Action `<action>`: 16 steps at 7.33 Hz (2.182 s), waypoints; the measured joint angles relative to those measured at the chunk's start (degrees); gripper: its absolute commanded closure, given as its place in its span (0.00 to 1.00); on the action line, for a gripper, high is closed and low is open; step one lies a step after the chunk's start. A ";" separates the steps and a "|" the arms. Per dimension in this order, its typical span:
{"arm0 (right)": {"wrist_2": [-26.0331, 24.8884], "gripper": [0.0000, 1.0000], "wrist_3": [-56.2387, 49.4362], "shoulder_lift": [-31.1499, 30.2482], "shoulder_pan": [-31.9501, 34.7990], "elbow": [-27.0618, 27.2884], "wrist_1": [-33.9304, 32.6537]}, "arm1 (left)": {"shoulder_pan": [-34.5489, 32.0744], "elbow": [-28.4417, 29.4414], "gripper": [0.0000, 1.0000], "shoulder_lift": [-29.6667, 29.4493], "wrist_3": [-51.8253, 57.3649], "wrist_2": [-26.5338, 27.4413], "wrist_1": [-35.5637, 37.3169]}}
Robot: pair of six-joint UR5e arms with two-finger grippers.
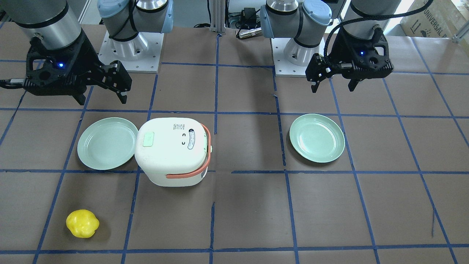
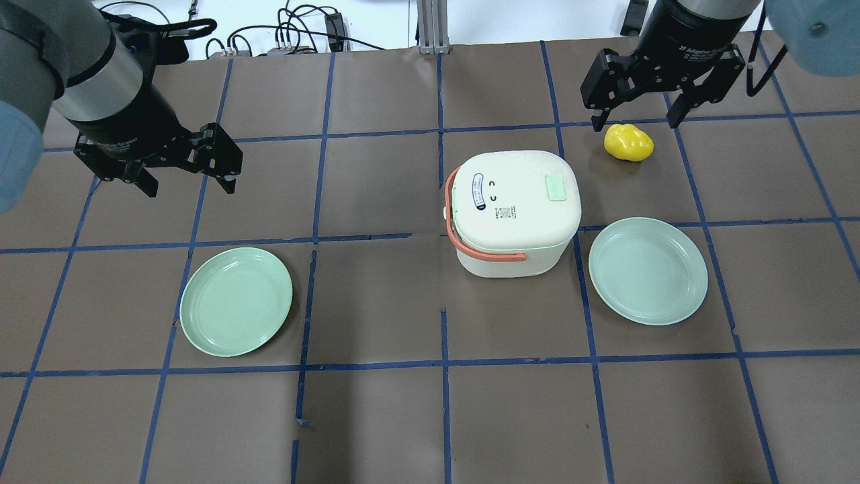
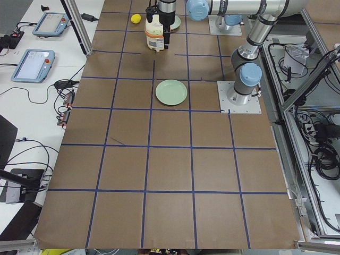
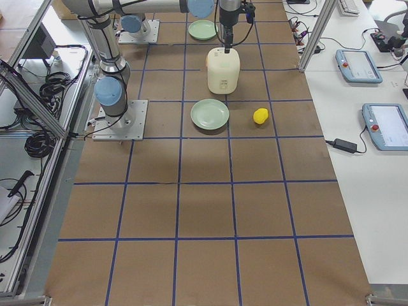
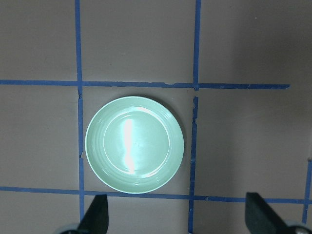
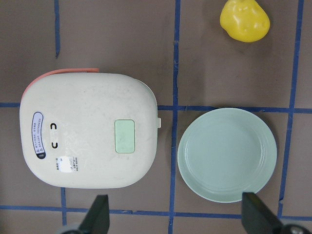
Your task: Press rice cooker button
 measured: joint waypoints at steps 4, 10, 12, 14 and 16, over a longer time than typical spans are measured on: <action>0.15 0.95 -0.01 0.30 0.16 0.15 -1.53 | 0.00 0.00 0.00 0.00 0.00 0.00 -0.04; 1.00 0.94 -0.10 5.10 4.13 3.14 -9.54 | 0.00 0.00 0.00 0.00 -0.02 0.00 0.01; 1.39 0.94 -0.06 6.21 4.34 4.91 -12.61 | 0.00 0.00 0.00 0.00 0.00 0.00 -0.02; 1.86 0.94 -0.01 6.53 4.44 6.50 -14.61 | 0.00 0.00 0.00 0.00 0.00 0.00 0.00; 1.94 0.94 0.07 6.58 4.88 7.89 -16.34 | 0.00 0.00 0.00 0.00 0.00 0.00 0.01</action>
